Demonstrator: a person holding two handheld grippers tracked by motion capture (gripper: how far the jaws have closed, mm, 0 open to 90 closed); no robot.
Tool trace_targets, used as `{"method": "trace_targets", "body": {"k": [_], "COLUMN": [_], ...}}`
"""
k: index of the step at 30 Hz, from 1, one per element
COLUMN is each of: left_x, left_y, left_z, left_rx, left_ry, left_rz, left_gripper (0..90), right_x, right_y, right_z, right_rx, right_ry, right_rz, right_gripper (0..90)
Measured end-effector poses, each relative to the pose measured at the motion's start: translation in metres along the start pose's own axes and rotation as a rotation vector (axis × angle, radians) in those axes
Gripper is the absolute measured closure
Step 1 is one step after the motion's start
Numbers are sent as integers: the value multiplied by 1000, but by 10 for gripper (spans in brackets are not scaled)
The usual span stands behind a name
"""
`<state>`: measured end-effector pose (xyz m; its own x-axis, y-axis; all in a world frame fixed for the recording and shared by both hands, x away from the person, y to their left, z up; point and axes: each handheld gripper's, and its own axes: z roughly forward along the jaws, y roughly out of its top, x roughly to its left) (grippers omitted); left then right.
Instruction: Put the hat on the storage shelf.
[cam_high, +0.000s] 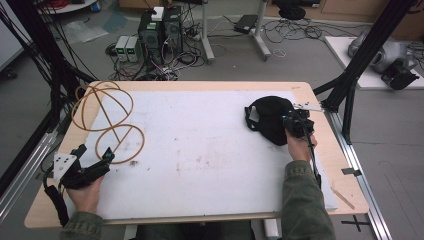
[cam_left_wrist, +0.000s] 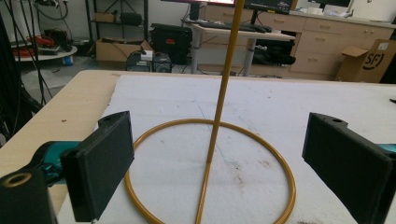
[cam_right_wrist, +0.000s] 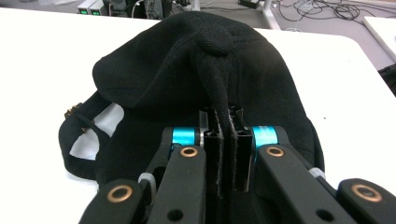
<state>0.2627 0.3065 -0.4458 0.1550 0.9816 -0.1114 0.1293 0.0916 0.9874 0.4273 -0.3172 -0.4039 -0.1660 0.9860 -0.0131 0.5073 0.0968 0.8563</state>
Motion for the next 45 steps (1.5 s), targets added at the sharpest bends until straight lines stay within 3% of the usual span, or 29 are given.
{"method": "trace_targets", "body": {"k": [15,21,31,39,45], "left_x": [0,-1,0,-2,-2], "left_y": [0,0,0,0,0], "left_z": [0,1,1,1,0], "left_rx": [1,3,0,2,1], "left_ry": [-2,-4,-9,-9,-12], "left_rz": [0,4,0,6,5], "left_gripper": [93,93,98,98,98], "right_x": [1,8,23,34,49], "right_y": [11,23,37,54,73], "right_z": [-26,-40,-62,-83,-97], "right_rx": [-92,-162,-304,-423,-477], "right_ry": [22,26,45,105,167], "right_rz": [32,23,61,59,40], "right_gripper": [874,874,873,873,873]}}
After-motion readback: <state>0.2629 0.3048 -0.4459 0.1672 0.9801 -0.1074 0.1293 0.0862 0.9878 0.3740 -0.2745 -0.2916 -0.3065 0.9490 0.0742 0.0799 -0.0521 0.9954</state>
